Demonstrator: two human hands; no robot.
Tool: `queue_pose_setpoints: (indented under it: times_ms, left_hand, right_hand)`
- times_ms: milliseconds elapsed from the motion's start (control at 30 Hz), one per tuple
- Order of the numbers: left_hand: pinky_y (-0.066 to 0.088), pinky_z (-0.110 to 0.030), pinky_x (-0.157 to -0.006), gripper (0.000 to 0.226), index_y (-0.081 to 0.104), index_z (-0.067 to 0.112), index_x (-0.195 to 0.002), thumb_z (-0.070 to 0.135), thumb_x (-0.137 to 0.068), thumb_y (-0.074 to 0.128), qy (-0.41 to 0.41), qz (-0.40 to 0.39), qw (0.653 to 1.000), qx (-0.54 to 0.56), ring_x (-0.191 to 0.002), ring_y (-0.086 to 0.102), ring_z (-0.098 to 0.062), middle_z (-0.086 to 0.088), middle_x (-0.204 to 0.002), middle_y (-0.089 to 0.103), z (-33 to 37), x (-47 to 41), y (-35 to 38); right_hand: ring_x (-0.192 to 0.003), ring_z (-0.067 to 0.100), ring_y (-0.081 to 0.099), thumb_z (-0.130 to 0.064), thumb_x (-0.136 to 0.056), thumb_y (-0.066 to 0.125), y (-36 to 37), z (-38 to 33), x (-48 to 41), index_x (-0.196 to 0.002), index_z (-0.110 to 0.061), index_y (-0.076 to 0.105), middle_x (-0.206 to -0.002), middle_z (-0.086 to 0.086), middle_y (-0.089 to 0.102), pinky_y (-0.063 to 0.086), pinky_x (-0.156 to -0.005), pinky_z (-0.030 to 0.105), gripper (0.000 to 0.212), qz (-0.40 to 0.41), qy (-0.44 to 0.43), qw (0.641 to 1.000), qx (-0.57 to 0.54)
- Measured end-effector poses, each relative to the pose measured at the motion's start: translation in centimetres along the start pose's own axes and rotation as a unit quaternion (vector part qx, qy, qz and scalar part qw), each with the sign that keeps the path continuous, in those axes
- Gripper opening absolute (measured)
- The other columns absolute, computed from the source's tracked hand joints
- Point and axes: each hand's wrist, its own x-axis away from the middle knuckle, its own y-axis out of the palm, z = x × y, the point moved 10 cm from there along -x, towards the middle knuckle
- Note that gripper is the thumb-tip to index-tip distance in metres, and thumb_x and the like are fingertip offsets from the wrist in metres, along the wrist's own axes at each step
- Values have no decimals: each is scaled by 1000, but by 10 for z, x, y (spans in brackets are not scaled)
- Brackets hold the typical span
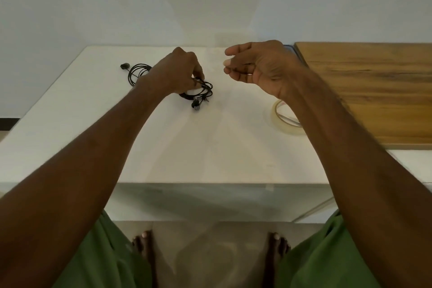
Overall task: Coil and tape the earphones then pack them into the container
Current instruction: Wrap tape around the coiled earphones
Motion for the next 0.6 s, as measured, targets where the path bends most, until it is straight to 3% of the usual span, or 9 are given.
queue_pose_setpoints:
  times_ms: [133, 333, 467, 600]
  left_hand:
    - [52, -31, -72, 15, 79, 15, -95, 17, -81, 76, 13, 10, 1000, -18, -81, 66, -25, -10, -88, 74, -1, 5, -2]
    - [52, -39, -70, 17, 75, 8, -103, 14, -89, 68, 32, 25, 995, -90, -87, 64, -38, -19, -101, 67, 12, 19, -1]
    - [39, -36, -62, 13, 66, -1, -98, 8, -91, 60, 63, 32, 979, -193, -82, 60, -39, -19, -98, 60, 24, 26, 7]
    - [33, -37, -60, 12, 57, -3, -98, 7, -94, 52, 92, 35, 970, -222, -82, 56, -38, -20, -100, 55, 27, 29, 11]
  right_hand:
    - [-71, 24, 73, 13, -76, 69, 1, 0, 2, -95, 1, 67, -80, 15, 73, 61, -73, 29, 22, 1, -2, 1000, 4]
    - [-72, 24, 72, 13, -76, 69, 5, 1, 5, -94, 1, 67, -82, 16, 72, 61, -72, 28, 21, 0, -2, 1000, -1]
    - [-72, 24, 73, 13, -77, 68, 11, 3, 4, -93, 0, 67, -82, 15, 72, 60, -71, 28, 20, 0, 1, 1000, -1]
    - [-72, 24, 72, 13, -77, 67, 13, 6, 2, -91, 0, 67, -81, 15, 71, 60, -70, 27, 19, 2, 3, 1000, -6]
